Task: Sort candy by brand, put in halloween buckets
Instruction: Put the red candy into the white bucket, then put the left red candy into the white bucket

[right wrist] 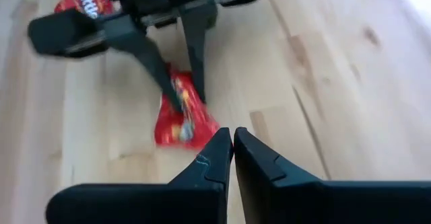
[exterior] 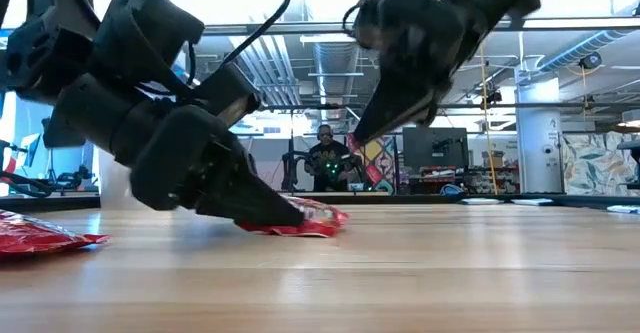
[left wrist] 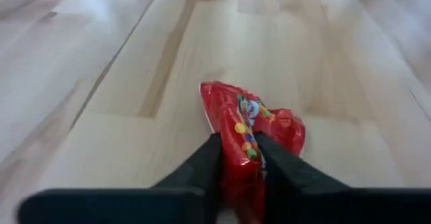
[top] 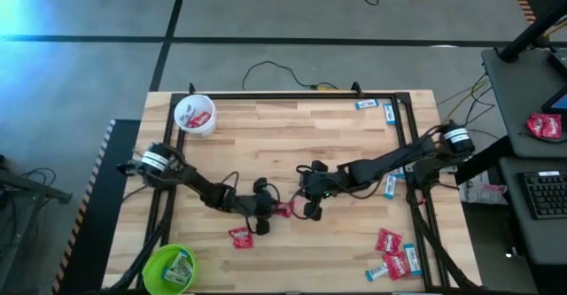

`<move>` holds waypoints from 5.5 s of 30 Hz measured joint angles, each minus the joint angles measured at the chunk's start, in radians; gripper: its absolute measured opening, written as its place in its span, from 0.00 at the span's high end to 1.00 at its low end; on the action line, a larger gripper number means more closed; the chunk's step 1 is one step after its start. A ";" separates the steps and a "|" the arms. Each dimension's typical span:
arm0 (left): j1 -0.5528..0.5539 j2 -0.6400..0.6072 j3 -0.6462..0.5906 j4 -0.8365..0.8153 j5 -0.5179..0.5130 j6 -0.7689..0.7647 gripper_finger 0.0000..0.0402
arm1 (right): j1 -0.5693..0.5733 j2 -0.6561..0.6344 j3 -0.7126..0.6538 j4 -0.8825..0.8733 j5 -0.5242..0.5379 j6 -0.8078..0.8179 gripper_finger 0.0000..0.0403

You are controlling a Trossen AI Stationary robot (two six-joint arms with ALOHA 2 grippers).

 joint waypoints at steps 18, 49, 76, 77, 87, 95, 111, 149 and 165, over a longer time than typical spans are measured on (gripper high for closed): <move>0.255 -1.005 0.149 -1.627 -0.568 -0.087 0.91 | 0.058 -0.052 -0.001 -0.045 0.055 -0.006 0.97; 0.796 -1.078 0.108 -1.645 -0.470 -0.069 0.44 | 0.059 -0.014 -0.002 -0.049 0.043 0.051 0.97; -0.580 -0.579 -0.195 -0.516 -0.501 -0.414 0.17 | 0.030 -0.015 -0.002 -0.025 0.058 0.057 0.97; -0.587 -0.539 -0.176 -0.517 -0.500 -0.428 0.17 | 0.025 -0.015 -0.002 -0.017 0.057 0.056 0.97; -0.591 -0.248 -0.065 -0.520 -0.409 -0.597 0.20 | 0.005 -0.015 -0.002 -0.014 0.053 0.057 0.97; -0.588 -0.188 -0.081 -0.499 -0.431 -0.652 0.23 | 0.005 -0.015 -0.002 -0.015 0.051 0.055 0.97; -0.517 -0.281 -0.129 -0.586 -0.408 -0.650 0.72 | 0.005 -0.015 -0.002 -0.015 0.052 0.025 0.97; -0.203 -0.296 0.414 -2.059 -1.157 -0.452 0.93 | 0.006 -0.015 -0.002 -0.018 0.055 -0.007 0.97; 0.650 -0.657 0.165 -2.066 -0.853 -0.750 0.92 | 0.006 -0.015 -0.003 -0.013 0.056 -0.007 0.97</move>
